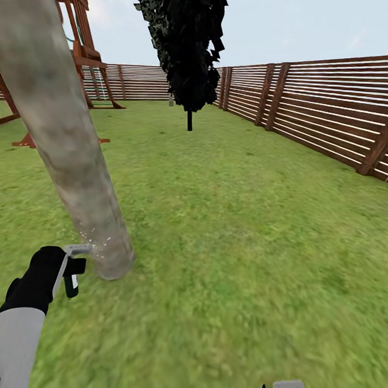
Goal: In the garden, pick up the pesticide atomizer on the floor and spray pesticide onto both trees until each tree trunk is fully covered.
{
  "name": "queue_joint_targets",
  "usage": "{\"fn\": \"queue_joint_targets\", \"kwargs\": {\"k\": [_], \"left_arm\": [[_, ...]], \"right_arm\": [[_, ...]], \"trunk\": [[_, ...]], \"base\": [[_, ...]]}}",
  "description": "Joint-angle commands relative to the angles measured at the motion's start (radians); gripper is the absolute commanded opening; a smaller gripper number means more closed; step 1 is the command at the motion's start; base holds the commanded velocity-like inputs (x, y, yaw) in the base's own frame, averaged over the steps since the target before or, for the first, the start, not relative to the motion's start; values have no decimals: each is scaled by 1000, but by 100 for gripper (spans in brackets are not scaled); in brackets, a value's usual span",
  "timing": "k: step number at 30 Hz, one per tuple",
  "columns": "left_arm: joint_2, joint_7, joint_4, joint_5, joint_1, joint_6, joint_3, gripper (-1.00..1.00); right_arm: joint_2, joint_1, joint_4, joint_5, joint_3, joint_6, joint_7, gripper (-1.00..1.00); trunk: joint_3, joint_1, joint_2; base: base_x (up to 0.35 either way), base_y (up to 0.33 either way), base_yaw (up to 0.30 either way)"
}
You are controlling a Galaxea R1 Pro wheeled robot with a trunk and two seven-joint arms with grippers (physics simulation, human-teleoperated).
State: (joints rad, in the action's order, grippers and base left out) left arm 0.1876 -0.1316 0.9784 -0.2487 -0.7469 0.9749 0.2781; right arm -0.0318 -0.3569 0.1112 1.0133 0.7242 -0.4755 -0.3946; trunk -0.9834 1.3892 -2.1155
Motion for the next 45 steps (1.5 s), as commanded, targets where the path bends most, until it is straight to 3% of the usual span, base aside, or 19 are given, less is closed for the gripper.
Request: {"fn": "queue_joint_targets", "kwargs": {"k": [1, 14, 19, 23, 45], "left_arm": [[0, -10, 1, -11, 0, 3, 1, -100], [-1, -8, -20, -15, 29, -8, 1, -100], [-1, -7, -20, -16, 29, -8, 1, -100], [2, -5, -19, -41, 35, -10, 3, -100], [-4, -5, -17, -43, 35, -10, -1, -100]], "right_arm": [[0, -1, 0, 11, 7, -2, -4, 100], [0, -1, -1, 10, 6, -2, -4, 100], [0, -1, -1, 10, 6, -2, -4, 100], [0, -1, -1, 10, 6, -2, -4, 100], [-1, -1, -1, 11, 4, -2, -4, 100]], "trunk": [[-1, 0, 0], [-1, 0, 0], [-1, 0, 0], [-1, 0, 0], [-1, 0, 0]], "base": [[284, -99, 4], [182, -200, 1], [1, -274, 213], [72, -275, 276], [225, -200, 73]]}}
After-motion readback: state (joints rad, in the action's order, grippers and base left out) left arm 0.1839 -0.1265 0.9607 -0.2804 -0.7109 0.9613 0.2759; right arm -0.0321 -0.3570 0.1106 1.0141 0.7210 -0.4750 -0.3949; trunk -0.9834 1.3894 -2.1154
